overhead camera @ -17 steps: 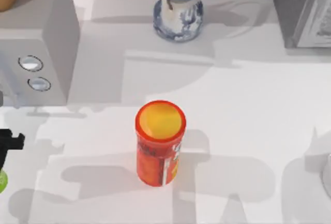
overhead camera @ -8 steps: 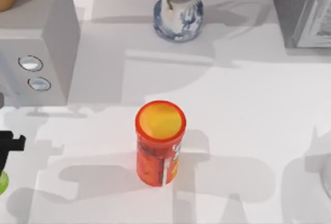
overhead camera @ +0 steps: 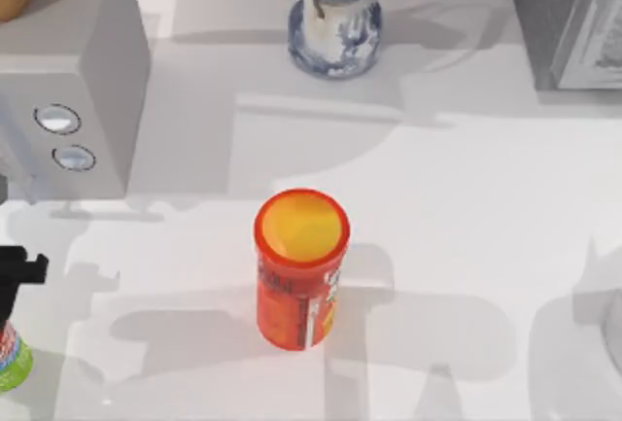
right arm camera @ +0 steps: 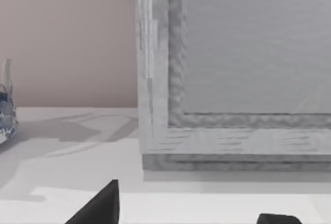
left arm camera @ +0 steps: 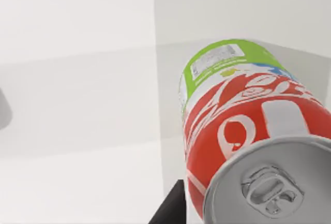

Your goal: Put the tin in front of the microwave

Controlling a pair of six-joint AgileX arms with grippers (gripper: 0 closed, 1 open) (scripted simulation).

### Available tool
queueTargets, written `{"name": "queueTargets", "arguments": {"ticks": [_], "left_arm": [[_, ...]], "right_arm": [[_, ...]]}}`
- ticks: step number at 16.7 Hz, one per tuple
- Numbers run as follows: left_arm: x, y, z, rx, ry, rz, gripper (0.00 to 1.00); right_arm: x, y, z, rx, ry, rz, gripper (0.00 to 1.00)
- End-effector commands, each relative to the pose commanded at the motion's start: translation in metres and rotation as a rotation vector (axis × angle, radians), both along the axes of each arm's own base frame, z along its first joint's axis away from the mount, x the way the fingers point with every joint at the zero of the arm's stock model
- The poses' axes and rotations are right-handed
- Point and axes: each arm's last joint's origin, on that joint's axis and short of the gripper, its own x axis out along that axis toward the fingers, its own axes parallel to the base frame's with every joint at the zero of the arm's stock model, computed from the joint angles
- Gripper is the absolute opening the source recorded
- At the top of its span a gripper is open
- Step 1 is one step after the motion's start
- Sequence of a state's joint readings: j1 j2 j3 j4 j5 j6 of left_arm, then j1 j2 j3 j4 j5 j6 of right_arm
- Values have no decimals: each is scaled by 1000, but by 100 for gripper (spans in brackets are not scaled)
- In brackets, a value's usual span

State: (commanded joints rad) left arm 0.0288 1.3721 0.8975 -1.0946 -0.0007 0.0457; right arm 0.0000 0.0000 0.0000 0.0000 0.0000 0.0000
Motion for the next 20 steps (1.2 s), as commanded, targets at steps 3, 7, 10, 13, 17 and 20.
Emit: {"name": "queueTargets", "arguments": {"ticks": [3, 7, 10, 13, 17, 20], "left_arm": [[0, 0, 0, 0, 0, 0, 98], [0, 0, 0, 0, 0, 0, 100], [0, 0, 0, 0, 0, 0, 100], [0, 0, 1, 0, 0, -1, 100], [1, 0, 24, -1, 7, 0, 100], [0, 0, 40, 0, 0, 0, 100]], "right_arm": [[0, 0, 0, 0, 0, 0, 100], [0, 0, 0, 0, 0, 0, 100], [0, 0, 0, 0, 0, 0, 100], [0, 0, 0, 0, 0, 0, 100], [0, 0, 0, 0, 0, 0, 100], [0, 0, 0, 0, 0, 0, 100]]}}
